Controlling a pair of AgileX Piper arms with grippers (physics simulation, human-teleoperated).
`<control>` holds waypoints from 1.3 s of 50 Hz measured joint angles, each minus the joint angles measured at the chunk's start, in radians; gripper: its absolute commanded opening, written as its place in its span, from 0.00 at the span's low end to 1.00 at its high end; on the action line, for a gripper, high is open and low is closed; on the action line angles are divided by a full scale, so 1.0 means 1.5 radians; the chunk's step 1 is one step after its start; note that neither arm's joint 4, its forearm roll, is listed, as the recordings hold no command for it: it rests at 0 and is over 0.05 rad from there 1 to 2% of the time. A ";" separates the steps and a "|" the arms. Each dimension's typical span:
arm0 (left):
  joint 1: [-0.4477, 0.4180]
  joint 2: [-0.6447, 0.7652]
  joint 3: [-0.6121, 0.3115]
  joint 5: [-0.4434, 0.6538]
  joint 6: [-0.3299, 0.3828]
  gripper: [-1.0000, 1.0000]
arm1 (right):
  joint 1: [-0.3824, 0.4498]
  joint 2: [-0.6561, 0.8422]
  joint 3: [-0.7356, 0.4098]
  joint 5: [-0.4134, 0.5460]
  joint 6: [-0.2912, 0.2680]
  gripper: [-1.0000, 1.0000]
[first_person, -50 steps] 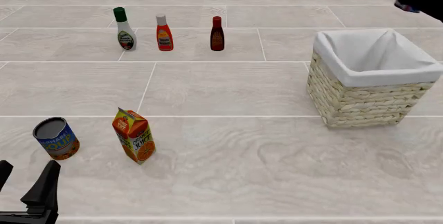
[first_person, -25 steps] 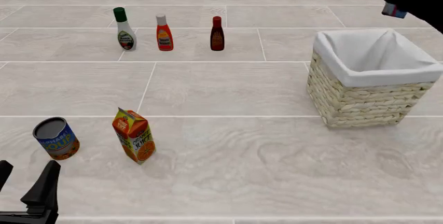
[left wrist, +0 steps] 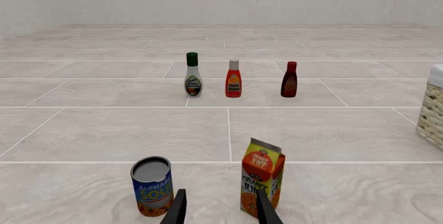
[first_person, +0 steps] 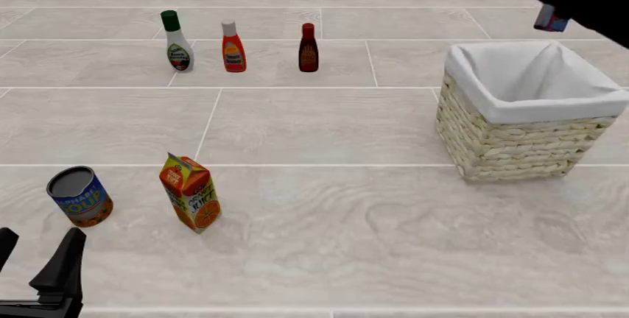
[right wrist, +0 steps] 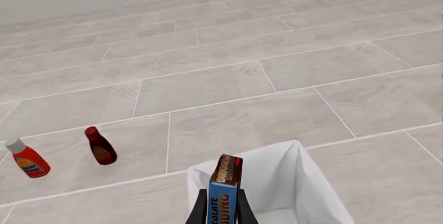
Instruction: Pick the chocolate pudding and place it in the basket.
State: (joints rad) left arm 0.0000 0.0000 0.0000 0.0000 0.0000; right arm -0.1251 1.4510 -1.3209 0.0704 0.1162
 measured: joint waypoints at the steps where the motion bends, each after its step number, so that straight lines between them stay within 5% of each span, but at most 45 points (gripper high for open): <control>1: 0.000 0.000 0.000 0.000 0.000 1.00 | -0.001 0.002 -0.002 0.002 0.001 0.00; 65: 0.000 0.000 0.000 0.000 0.000 1.00 | -0.024 0.104 -0.074 0.040 0.046 0.00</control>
State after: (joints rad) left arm 0.0000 0.0000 0.0000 0.0000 0.0000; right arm -0.1609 1.6076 -1.4326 0.1300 0.1853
